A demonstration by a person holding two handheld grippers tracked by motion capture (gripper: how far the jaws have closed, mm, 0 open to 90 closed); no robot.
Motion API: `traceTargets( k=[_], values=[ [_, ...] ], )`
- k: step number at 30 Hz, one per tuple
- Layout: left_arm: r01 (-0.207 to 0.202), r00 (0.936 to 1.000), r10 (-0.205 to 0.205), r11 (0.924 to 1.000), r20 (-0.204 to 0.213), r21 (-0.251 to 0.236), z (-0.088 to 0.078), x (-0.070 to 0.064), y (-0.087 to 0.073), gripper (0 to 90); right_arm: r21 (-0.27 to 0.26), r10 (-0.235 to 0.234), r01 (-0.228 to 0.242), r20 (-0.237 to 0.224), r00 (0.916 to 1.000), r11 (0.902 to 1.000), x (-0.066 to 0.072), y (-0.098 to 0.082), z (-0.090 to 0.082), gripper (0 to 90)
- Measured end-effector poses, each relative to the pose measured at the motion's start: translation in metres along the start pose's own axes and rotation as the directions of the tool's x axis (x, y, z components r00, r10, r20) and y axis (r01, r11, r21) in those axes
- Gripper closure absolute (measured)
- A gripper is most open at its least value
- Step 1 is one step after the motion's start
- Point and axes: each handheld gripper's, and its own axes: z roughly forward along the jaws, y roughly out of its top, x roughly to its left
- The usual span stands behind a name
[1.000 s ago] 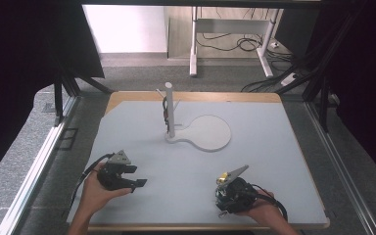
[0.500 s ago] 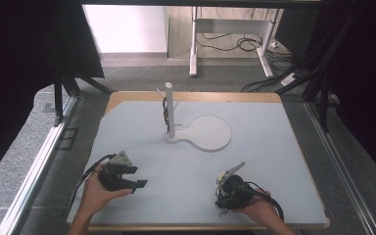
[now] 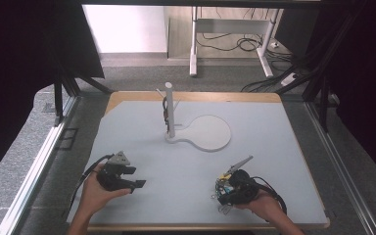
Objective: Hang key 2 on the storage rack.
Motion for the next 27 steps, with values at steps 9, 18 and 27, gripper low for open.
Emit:
traceTargets(
  k=[9,18,27],
  values=[
    [-0.004,1.0,0.004,1.0,0.001,0.002,-0.001,0.0,-0.001,35.6,-0.019,0.015,-0.015,-0.041,0.999,0.9997,-0.005,0.005,-0.008,87.1],
    [-0.003,1.0,0.003,1.0,-0.002,0.001,-0.001,0.0,-0.001,35.6,-0.021,0.01,-0.011,-0.04,0.9991,0.9997,-0.007,0.016,-0.032,87.4],
    [-0.002,1.0,0.002,1.0,-0.002,-0.009,-0.002,0.001,-0.001,35.6,-0.006,-0.013,0.013,-0.024,0.9996,0.9999,-0.009,0.034,-0.057,87.9]
  ],
)
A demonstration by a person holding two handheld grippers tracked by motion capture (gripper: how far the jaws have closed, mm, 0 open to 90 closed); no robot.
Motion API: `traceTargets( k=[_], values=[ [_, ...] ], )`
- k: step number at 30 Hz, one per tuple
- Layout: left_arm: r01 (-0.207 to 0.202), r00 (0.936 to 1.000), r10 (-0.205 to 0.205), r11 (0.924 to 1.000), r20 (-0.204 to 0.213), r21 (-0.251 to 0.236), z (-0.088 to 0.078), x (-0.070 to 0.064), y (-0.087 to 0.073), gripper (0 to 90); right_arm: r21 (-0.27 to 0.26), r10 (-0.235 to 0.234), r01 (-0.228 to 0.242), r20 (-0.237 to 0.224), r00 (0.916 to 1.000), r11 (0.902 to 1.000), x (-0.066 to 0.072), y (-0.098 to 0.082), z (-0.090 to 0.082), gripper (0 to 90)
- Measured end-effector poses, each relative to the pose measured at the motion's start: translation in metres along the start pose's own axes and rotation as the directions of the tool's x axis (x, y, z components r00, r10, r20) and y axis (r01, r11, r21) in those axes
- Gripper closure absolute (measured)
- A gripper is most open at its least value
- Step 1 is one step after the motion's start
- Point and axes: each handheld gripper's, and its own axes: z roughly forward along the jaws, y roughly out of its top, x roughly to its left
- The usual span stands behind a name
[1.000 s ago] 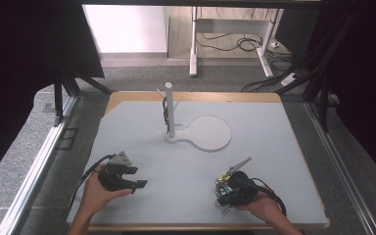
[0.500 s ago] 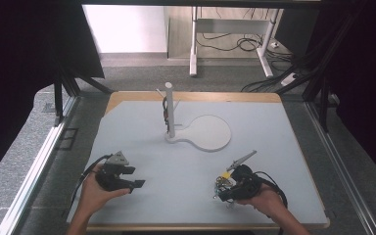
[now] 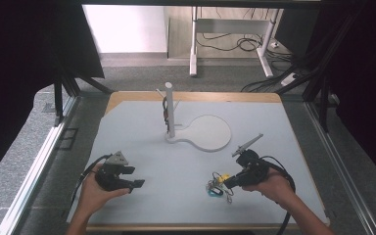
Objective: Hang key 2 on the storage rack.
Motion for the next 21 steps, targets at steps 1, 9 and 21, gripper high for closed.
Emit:
traceTargets(
  k=[1,9,21],
  values=[
    [-0.002,1.0,0.002,1.0,-0.001,0.0,0.0,0.0,0.0,35.6,0.005,-0.003,0.003,0.002,1.0,1.0,0.0,0.002,-0.003,88.0],
    [-0.006,1.0,0.006,1.0,-0.002,0.004,-0.001,0.001,0.0,35.6,0.051,-0.02,0.019,0.032,0.9993,0.9985,-0.003,0.022,-0.019,88.1],
    [-0.004,1.0,0.004,1.0,-0.003,-0.003,-0.002,0.001,0.0,35.6,0.065,-0.04,0.035,0.072,0.9966,0.9973,-0.006,0.048,-0.044,88.2]
  ],
)
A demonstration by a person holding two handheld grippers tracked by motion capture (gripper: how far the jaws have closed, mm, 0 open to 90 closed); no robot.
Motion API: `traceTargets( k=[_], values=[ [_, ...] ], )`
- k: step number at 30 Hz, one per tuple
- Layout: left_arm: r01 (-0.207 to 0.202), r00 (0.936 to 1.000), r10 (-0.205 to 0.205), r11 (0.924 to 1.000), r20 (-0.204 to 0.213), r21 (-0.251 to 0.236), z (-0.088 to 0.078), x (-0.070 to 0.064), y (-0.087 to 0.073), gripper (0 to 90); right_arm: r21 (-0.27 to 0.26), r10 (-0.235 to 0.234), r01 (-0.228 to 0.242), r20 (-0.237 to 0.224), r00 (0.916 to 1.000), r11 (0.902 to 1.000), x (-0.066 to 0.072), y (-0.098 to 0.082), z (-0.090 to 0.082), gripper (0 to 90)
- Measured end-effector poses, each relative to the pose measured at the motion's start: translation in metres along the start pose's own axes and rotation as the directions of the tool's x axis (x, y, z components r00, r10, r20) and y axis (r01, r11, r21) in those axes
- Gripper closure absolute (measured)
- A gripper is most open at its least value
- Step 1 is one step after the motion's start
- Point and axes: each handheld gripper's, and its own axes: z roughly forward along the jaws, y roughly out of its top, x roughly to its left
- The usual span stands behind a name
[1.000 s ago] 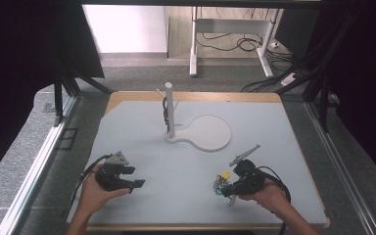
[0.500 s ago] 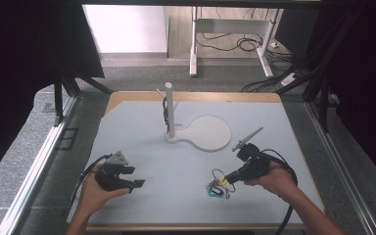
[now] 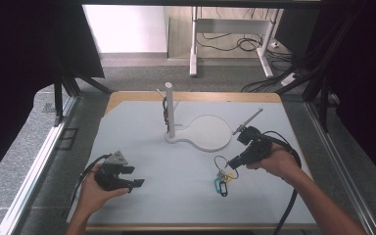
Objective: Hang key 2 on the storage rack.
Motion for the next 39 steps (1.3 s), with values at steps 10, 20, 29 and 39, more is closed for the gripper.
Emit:
traceTargets(
  k=[10,20,29,39],
  values=[
    [0.005,1.0,-0.005,1.0,-0.001,-0.004,0.0,0.0,0.0,35.6,-0.011,0.01,-0.009,0.02,0.9998,0.9999,-0.007,0.012,-0.012,88.2],
    [0.009,1.0,-0.009,0.9999,0.002,-0.011,-0.001,0.0,0.0,35.6,-0.012,0.014,-0.013,0.039,0.9991,0.9998,-0.011,0.026,-0.02,88.2],
    [0.01,0.9999,-0.01,0.9999,0.001,-0.012,-0.002,0.0,-0.001,35.6,-0.023,0.023,-0.022,0.047,0.9986,0.9995,-0.015,0.045,-0.025,88.2],
    [0.007,1.0,-0.007,0.9999,-0.001,-0.015,-0.002,0.0,-0.001,35.6,-0.024,0.04,-0.039,0.052,0.9979,0.999,-0.023,0.062,-0.027,88.3]
  ],
)
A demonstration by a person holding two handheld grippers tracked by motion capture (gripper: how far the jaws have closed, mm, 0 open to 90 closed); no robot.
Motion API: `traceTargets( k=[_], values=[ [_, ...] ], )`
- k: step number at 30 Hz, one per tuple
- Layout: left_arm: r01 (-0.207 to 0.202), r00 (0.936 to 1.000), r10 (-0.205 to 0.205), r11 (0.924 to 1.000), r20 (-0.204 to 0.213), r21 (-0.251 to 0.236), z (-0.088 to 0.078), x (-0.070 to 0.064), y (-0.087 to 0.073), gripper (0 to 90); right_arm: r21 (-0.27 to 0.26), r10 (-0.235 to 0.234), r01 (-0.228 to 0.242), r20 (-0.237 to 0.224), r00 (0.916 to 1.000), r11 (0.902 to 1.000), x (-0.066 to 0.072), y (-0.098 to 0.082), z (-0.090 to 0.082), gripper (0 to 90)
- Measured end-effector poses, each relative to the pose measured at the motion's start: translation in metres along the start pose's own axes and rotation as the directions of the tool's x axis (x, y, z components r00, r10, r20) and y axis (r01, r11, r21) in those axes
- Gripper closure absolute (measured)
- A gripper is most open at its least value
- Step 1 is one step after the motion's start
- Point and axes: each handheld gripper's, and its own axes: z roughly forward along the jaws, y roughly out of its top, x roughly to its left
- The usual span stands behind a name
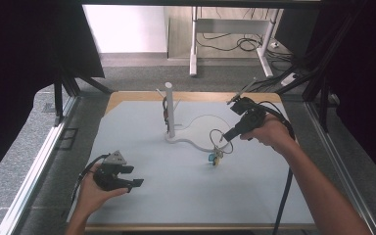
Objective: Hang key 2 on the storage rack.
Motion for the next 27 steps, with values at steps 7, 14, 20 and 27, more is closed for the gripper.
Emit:
traceTargets(
  k=[7,14,20,27],
  values=[
    [0.001,1.0,-0.001,1.0,0.001,-0.003,-0.001,0.0,0.0,35.6,-0.001,0.016,-0.016,0.013,0.9998,0.9999,-0.005,0.01,-0.005,88.2],
    [-0.001,1.0,0.001,1.0,0.002,-0.002,-0.002,0.001,0.0,35.6,0.01,0.032,-0.032,0.025,0.9992,0.9994,-0.011,0.019,-0.007,88.3],
    [0.0,1.0,0.0,1.0,0.002,-0.007,-0.003,0.002,0.0,35.6,0.013,0.04,-0.041,0.036,0.9985,0.9991,-0.014,0.028,-0.009,88.3],
    [0.005,1.0,-0.005,0.9999,0.003,-0.009,-0.004,0.002,0.0,35.6,0.013,0.046,-0.046,0.045,0.9979,0.9988,-0.015,0.039,-0.013,88.3]
  ],
)
